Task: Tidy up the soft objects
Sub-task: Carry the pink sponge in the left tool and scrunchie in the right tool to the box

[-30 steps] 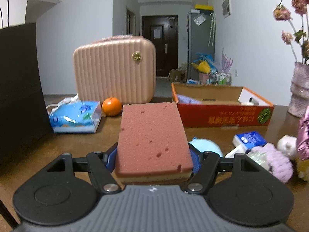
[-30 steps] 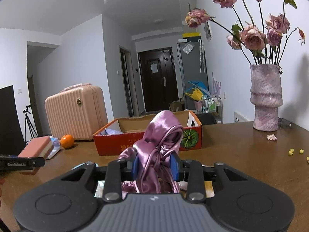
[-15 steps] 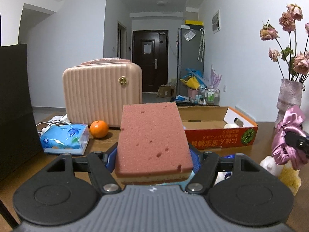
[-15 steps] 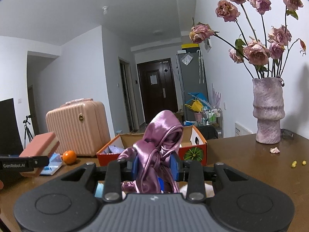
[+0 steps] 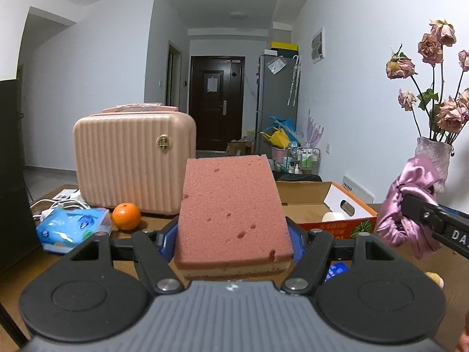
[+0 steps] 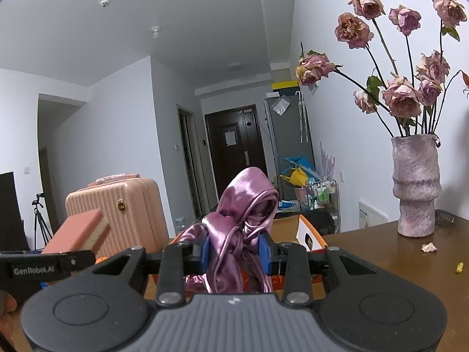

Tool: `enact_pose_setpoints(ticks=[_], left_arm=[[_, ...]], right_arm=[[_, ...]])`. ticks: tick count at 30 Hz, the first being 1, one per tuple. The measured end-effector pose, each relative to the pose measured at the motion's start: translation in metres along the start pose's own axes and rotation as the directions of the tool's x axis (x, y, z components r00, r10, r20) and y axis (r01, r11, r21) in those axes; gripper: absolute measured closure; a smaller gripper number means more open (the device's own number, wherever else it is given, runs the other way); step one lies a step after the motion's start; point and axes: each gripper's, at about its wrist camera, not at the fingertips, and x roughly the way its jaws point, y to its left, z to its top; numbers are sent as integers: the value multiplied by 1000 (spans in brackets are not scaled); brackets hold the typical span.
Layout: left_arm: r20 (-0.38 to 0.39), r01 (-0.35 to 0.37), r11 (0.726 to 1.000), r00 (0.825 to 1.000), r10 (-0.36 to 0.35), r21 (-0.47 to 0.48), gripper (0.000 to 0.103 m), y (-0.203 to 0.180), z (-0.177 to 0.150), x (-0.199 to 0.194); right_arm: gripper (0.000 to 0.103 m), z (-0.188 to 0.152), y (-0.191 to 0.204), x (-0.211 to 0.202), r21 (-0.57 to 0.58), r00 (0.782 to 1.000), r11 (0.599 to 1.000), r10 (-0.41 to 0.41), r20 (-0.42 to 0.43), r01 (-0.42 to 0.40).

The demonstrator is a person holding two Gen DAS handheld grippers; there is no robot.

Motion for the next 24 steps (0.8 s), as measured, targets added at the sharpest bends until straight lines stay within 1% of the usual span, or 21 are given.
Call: enact_pose_setpoints(ticks=[14, 18, 24], left_arm=[[11, 13, 1000, 1000, -13, -14, 32, -11, 17, 45], [13, 6, 1000, 1000, -6, -25, 32, -12, 21, 60], [17, 7, 999, 1000, -6, -34, 32, -15, 28, 80]], right_arm=[[71, 9, 0, 50, 13, 1000, 1000, -16, 5, 16], [71, 13, -3, 64, 28, 1000, 1000, 4, 2, -4], [71, 18, -2, 85, 23, 1000, 1000, 5, -3, -5]])
